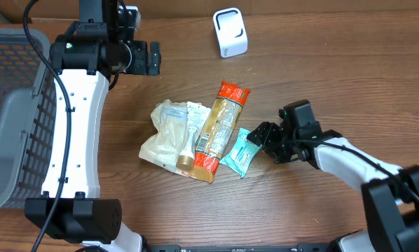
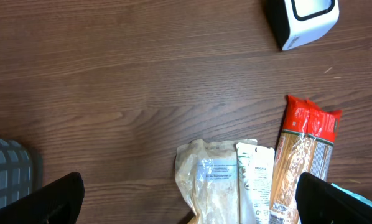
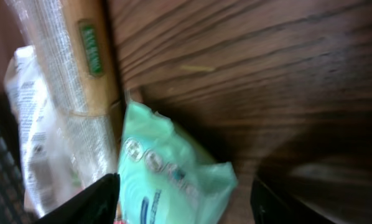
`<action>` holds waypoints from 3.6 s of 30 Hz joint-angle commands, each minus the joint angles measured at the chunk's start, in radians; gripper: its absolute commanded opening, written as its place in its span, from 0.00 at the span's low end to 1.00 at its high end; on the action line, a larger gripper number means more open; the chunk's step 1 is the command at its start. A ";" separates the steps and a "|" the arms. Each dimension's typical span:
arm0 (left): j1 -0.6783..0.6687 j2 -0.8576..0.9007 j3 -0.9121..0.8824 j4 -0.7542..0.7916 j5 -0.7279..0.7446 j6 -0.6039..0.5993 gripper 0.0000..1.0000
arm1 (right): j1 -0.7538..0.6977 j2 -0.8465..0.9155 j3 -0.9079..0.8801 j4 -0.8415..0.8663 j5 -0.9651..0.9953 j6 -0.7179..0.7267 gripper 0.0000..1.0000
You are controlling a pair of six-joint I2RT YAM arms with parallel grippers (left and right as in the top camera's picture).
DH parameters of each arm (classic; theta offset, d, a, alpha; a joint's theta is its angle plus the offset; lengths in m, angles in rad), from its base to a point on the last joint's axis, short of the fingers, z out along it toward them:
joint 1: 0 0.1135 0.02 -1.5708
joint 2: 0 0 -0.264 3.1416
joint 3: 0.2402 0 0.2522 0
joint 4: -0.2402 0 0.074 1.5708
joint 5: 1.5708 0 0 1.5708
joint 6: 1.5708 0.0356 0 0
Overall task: Scan the item barcode
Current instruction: 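Lower the right gripper onto the mint-green wipes pack and grasp it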
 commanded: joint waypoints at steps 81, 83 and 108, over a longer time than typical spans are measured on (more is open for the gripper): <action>-0.004 -0.014 0.013 0.001 -0.006 0.019 1.00 | 0.038 0.224 0.900 -1.164 0.341 -0.416 0.04; -0.004 -0.014 0.013 0.001 -0.006 0.019 0.99 | 0.035 0.224 0.867 -1.141 0.341 -0.425 0.04; -0.004 -0.014 0.013 0.001 -0.006 0.019 1.00 | 0.039 0.224 0.511 -0.754 0.406 -0.695 0.20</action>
